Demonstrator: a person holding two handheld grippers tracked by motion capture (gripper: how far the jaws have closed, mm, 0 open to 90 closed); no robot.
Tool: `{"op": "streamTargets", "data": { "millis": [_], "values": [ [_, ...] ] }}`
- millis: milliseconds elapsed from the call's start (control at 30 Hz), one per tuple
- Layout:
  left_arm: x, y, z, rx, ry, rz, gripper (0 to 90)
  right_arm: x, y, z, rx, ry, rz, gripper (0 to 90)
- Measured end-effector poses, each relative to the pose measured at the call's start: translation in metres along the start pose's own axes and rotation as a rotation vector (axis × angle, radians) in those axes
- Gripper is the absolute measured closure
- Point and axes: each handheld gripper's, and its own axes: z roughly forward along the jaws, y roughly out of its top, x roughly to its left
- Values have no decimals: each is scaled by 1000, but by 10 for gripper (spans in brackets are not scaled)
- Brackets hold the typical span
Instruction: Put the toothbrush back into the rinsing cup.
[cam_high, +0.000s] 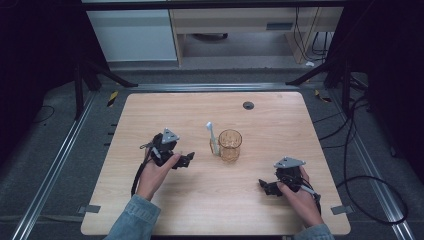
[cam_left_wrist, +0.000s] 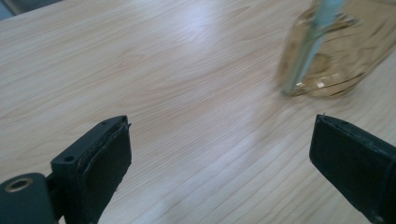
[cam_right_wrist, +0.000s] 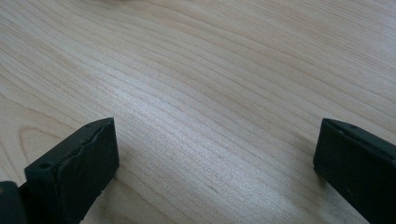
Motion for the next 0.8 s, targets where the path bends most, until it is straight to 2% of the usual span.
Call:
{"op": "streamTargets", "data": {
  "millis": [100, 233, 333, 500, 600, 800],
  "values": [
    [15, -10, -3, 21, 30, -33, 50, 0, 0, 0, 0, 0, 0, 4],
    [37, -24, -4, 48, 99, -67, 53, 0, 0, 0, 0, 0, 1, 4],
    [53, -35, -5, 68, 134, -96, 59, 0, 0, 0, 0, 1, 2, 4],
    [70, -48, -6, 85, 180, -122, 67, 0, 0, 0, 0, 0, 1, 4],
    [81, -55, -6, 85, 195, -143, 69, 0, 0, 0, 0, 0, 1, 4],
    [93, -68, -1, 100, 205, -178, 71, 0, 0, 0, 0, 0, 1, 4]
  ]
}}
